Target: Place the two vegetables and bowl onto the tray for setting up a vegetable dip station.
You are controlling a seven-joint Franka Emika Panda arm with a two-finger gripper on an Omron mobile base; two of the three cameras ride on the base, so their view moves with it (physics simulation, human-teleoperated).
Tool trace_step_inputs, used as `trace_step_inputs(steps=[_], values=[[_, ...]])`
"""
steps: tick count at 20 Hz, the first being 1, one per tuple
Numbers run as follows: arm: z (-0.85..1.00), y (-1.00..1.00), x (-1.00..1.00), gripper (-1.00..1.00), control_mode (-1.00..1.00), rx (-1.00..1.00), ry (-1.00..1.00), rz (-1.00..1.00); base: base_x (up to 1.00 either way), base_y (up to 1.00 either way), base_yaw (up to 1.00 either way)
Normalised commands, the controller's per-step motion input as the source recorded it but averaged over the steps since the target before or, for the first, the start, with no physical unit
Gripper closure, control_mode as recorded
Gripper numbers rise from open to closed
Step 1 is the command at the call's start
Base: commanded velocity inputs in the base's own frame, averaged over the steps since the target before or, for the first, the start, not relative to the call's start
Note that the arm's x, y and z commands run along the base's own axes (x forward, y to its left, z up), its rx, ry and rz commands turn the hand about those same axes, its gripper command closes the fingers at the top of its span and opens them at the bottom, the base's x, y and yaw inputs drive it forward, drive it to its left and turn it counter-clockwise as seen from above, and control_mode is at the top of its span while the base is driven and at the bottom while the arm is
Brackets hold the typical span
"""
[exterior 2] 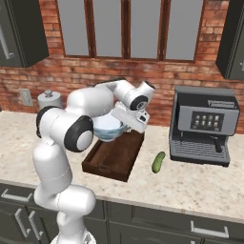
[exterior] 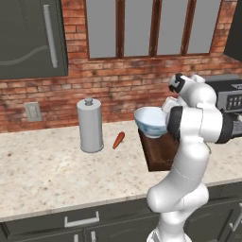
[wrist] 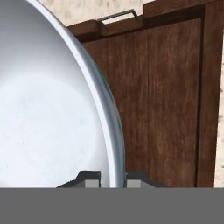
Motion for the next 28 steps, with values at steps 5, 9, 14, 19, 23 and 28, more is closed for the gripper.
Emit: trace_step_inputs(steps=[5, 9, 14, 19, 23, 28], values=[[-0.15, -0.08, 0.27, 1.0, -1.0, 0.0, 0.0, 0.0, 0.0, 0.0, 0.0], [-0.13, -0.1, 0.25, 1.0, -1.0, 0.0, 0.0, 0.0, 0.0, 0.0, 0.0], [-0.17, -0.02, 0.19, 1.0, -1.0, 0.0, 0.0, 0.0, 0.0, 0.0, 0.0], [-0.2, -0.02, 0.12, 1.0, -1.0, 0.0, 0.0, 0.0, 0.0, 0.0, 0.0], [-0.17, -0.04, 0.15, 1.0, -1.0, 0.0, 0.0, 0.0, 0.0, 0.0, 0.0], [-0.11, -0.08, 0.11, 1.0, -1.0, 0.0, 0.0, 0.0, 0.0, 0.0, 0.0]])
